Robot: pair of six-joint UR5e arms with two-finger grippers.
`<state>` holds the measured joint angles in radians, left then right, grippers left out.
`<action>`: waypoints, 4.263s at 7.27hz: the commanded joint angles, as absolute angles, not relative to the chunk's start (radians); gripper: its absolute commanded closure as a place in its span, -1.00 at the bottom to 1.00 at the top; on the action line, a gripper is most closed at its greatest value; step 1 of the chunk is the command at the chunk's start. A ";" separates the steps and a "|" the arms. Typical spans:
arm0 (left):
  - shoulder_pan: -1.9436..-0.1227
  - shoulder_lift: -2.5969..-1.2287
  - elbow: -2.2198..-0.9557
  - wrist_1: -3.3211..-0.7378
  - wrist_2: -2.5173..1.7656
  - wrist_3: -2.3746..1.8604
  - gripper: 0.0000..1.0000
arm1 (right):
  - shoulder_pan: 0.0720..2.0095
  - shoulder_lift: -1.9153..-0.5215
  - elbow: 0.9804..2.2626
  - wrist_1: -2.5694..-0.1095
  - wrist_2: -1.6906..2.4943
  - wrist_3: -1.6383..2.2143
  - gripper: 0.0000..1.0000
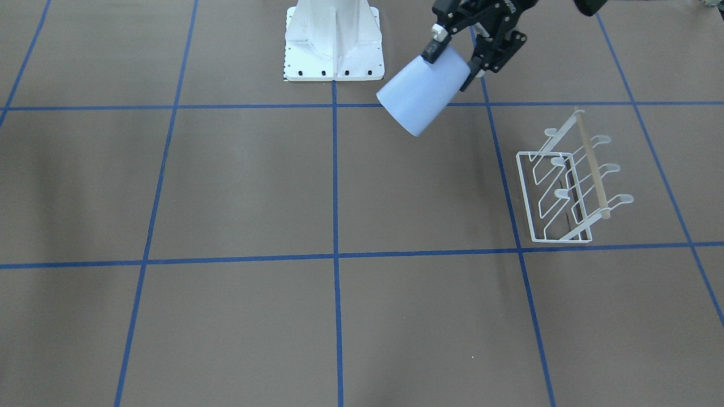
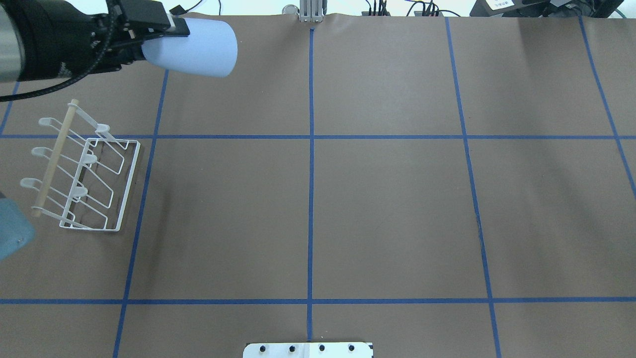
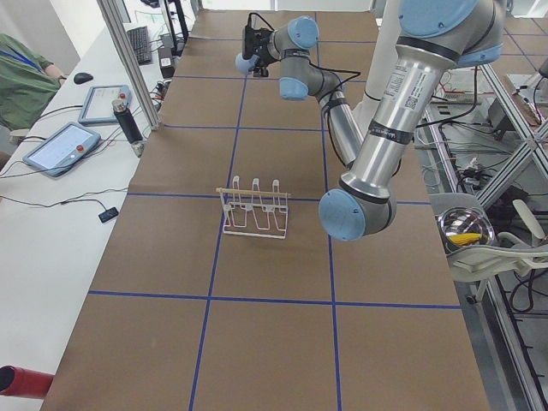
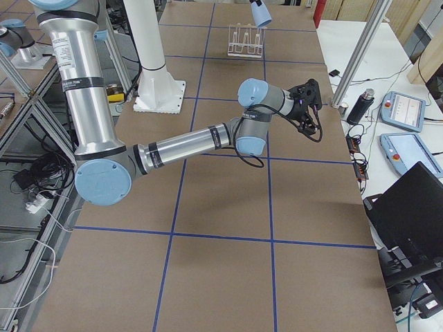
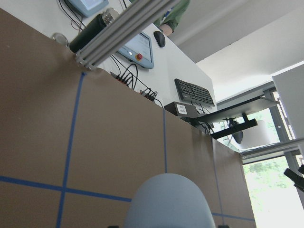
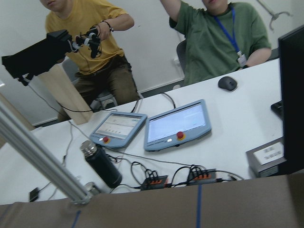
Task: Hang cup on cup holder
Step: 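Carry the cup with the left gripper over the wire rack, then lower the cup with the left gripper onto a rack peg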
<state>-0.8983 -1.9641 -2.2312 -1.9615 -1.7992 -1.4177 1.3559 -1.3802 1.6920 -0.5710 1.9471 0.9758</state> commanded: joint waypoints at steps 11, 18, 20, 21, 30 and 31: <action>-1.028 -1.982 -2.036 -1.221 -2.022 -0.700 1.00 | 1.443 -1.238 1.675 -1.884 2.177 0.031 -1.00; -1.043 -2.022 -1.907 -1.276 -2.023 -0.676 1.00 | 1.442 -1.255 1.675 -1.882 2.180 0.031 -1.00; -1.043 -2.017 -1.904 -1.276 -2.023 -0.676 1.00 | 1.440 -1.255 1.667 -1.882 2.180 0.031 -1.00; -1.042 -2.011 -1.904 -1.275 -2.023 -0.676 1.00 | 1.440 -1.255 1.672 -1.882 2.180 0.031 -1.00; -1.020 -2.005 -1.839 -1.276 -2.045 -0.678 -0.08 | 1.440 -1.255 1.674 -1.882 2.180 0.032 -1.00; -1.019 -2.000 -1.847 -1.284 -2.043 -0.677 -0.97 | 1.440 -1.253 1.672 -1.882 2.180 0.032 -1.00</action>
<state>-1.0216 -2.0042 -1.8434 -1.2781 -2.0426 -0.6776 1.4404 -1.2544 1.6736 -1.8826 2.1798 0.0322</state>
